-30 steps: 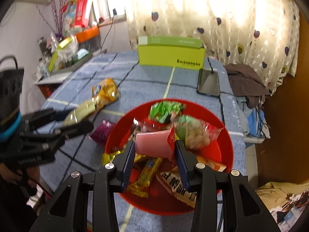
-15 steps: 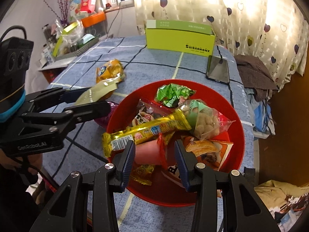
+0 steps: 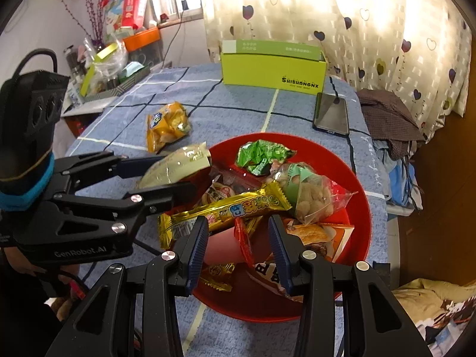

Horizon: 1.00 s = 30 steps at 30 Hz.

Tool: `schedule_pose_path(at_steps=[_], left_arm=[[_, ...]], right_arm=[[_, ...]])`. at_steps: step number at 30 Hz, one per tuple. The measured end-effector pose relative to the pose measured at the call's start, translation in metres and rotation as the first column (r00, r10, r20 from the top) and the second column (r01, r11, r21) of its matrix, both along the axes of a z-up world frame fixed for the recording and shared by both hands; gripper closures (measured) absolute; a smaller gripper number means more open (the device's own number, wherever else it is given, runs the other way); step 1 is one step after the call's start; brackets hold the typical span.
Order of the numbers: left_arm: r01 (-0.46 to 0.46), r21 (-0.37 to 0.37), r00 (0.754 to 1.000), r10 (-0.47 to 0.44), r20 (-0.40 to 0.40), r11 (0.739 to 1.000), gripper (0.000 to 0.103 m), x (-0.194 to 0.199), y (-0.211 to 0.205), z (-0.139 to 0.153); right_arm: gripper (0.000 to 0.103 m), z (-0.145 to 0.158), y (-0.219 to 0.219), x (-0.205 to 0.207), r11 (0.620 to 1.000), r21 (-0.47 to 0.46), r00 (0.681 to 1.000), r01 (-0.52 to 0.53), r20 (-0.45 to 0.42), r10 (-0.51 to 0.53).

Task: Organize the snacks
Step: 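Drop the pink cup into the bowl with the right tool while the left lowers and releases the pale packet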

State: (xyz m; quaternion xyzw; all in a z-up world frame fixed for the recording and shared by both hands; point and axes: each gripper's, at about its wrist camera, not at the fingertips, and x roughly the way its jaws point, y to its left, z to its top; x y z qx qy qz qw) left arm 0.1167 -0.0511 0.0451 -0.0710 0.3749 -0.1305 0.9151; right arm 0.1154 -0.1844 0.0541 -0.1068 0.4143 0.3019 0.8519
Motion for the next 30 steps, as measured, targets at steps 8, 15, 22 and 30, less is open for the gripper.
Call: schedule_pose_path(at_steps=[8, 15, 22, 30], left_arm=[[0.013, 0.002, 1.0, -0.013, -0.015, 1.0, 0.049, 0.007, -0.006, -0.005], [0.019, 0.003, 0.999, -0.019, -0.036, 1.0, 0.047, 0.013, -0.01, -0.01], [0.022, -0.029, 0.999, -0.024, -0.048, 0.999, 0.045, 0.018, -0.007, -0.013], [0.016, -0.04, 1.0, -0.017, -0.016, 0.999, 0.045, 0.013, -0.003, -0.011]], right_arm=[[0.063, 0.001, -0.008, 0.005, 0.999, 0.01, 0.999, 0.048, 0.006, -0.048], [0.063, 0.001, -0.009, 0.007, 0.998, 0.008, 0.998, 0.062, 0.01, -0.062], [0.063, 0.0, -0.01, 0.009, 0.997, 0.008, 0.997, 0.071, 0.005, -0.071], [0.063, 0.0, -0.007, 0.01, 0.998, 0.008, 0.998, 0.069, 0.01, -0.069]])
